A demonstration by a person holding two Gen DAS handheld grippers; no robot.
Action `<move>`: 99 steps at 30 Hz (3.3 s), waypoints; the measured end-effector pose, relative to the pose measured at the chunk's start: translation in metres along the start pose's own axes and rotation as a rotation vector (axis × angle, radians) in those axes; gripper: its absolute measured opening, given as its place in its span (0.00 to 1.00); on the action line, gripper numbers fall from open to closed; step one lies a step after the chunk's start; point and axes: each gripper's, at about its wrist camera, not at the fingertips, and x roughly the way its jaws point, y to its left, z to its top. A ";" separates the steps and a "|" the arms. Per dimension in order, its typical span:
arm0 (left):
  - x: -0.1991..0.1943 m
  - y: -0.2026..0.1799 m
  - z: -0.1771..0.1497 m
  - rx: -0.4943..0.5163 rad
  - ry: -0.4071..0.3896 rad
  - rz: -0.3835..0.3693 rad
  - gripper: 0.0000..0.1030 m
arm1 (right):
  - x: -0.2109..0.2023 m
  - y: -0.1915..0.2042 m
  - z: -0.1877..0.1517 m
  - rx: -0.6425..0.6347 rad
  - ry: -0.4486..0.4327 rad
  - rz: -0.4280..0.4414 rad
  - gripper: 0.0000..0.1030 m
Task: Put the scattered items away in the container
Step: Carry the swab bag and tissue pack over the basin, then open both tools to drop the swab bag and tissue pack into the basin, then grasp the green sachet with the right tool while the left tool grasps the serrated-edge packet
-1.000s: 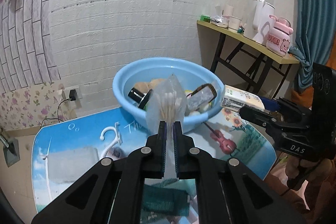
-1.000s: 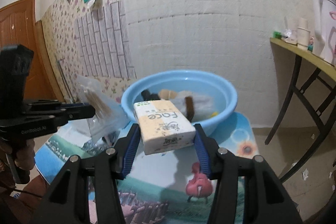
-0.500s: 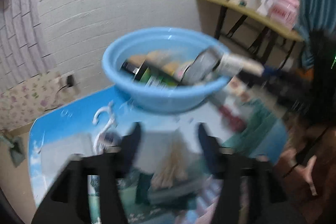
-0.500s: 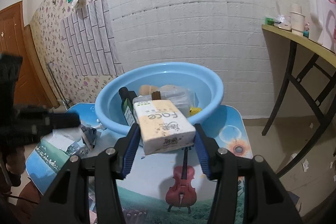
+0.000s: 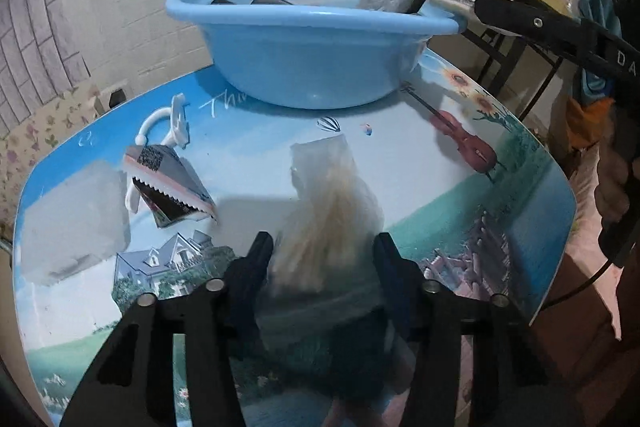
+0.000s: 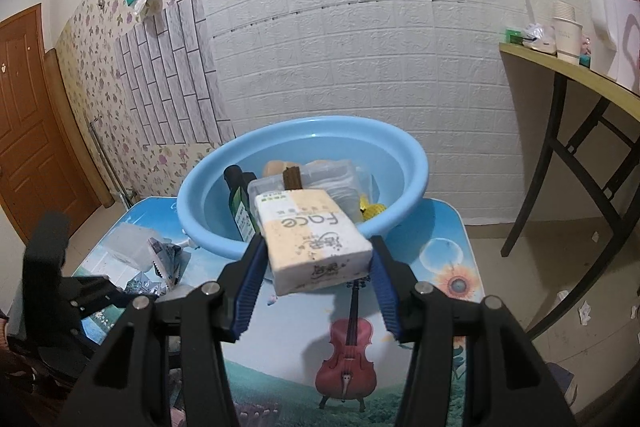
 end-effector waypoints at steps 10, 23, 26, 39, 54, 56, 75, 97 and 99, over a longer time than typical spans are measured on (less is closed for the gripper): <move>-0.047 0.008 0.020 -0.035 -0.158 -0.019 0.16 | 0.000 0.000 0.000 -0.002 0.000 0.001 0.49; -0.091 0.017 0.059 -0.060 -0.300 -0.033 0.13 | 0.009 -0.002 0.003 -0.005 0.006 0.013 0.49; -0.096 0.018 0.070 -0.047 -0.325 -0.034 0.13 | 0.014 -0.004 0.006 -0.007 0.001 0.015 0.49; -0.064 0.017 0.128 0.000 -0.342 -0.008 0.15 | 0.039 -0.005 0.021 0.002 0.014 0.061 0.50; -0.050 0.010 0.107 -0.032 -0.290 0.035 0.72 | 0.027 -0.009 0.021 0.062 -0.015 0.061 0.69; -0.055 0.013 0.096 -0.043 -0.288 0.039 0.76 | 0.023 -0.009 0.018 0.067 -0.011 0.056 0.69; -0.078 0.063 -0.006 -0.203 -0.203 0.127 0.94 | 0.014 0.023 -0.033 0.127 0.153 0.040 0.69; -0.083 0.106 -0.070 -0.293 -0.148 0.184 0.94 | 0.039 0.151 -0.079 -0.157 0.333 0.201 0.69; -0.083 0.107 -0.071 -0.301 -0.148 0.180 0.94 | 0.040 0.153 -0.082 -0.173 0.340 0.197 0.69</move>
